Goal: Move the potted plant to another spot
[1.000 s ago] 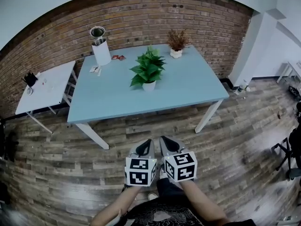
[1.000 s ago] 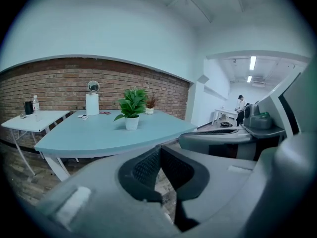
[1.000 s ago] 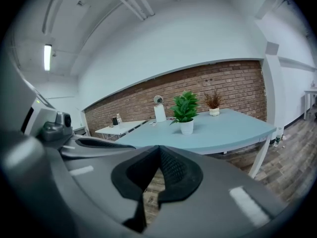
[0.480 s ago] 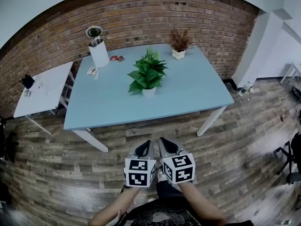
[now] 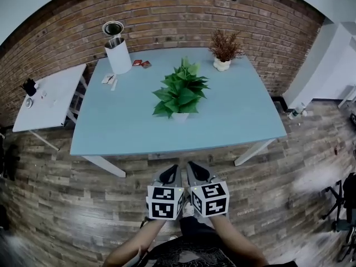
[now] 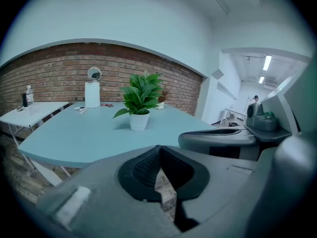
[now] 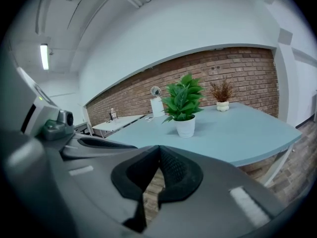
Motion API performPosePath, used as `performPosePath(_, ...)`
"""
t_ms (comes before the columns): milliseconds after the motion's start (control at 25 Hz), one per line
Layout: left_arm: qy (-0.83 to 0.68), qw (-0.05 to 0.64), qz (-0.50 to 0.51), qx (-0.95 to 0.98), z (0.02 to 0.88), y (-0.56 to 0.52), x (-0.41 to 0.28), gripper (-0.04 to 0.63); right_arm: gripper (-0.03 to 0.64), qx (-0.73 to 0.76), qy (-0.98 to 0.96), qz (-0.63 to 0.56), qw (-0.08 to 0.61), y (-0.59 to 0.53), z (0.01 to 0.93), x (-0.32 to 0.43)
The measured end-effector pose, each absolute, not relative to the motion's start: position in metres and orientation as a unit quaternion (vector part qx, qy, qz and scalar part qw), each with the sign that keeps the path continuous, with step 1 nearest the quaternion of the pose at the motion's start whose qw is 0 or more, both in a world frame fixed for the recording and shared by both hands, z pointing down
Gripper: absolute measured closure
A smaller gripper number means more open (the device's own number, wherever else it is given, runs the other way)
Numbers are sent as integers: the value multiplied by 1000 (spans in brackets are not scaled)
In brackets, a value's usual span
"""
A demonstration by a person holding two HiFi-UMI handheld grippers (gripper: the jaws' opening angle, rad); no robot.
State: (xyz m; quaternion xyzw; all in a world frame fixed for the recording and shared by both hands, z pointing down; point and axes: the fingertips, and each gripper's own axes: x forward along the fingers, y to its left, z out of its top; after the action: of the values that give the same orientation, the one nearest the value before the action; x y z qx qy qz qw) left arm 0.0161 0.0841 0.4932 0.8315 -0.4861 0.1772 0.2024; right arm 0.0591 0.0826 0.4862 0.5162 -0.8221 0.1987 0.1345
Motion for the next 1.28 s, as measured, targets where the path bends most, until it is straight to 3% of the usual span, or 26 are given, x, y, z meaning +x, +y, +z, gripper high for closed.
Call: performPosePath(1280,-534,217,202,792,508,-35,15,598,576,481,-847,166,153,-55,503,68)
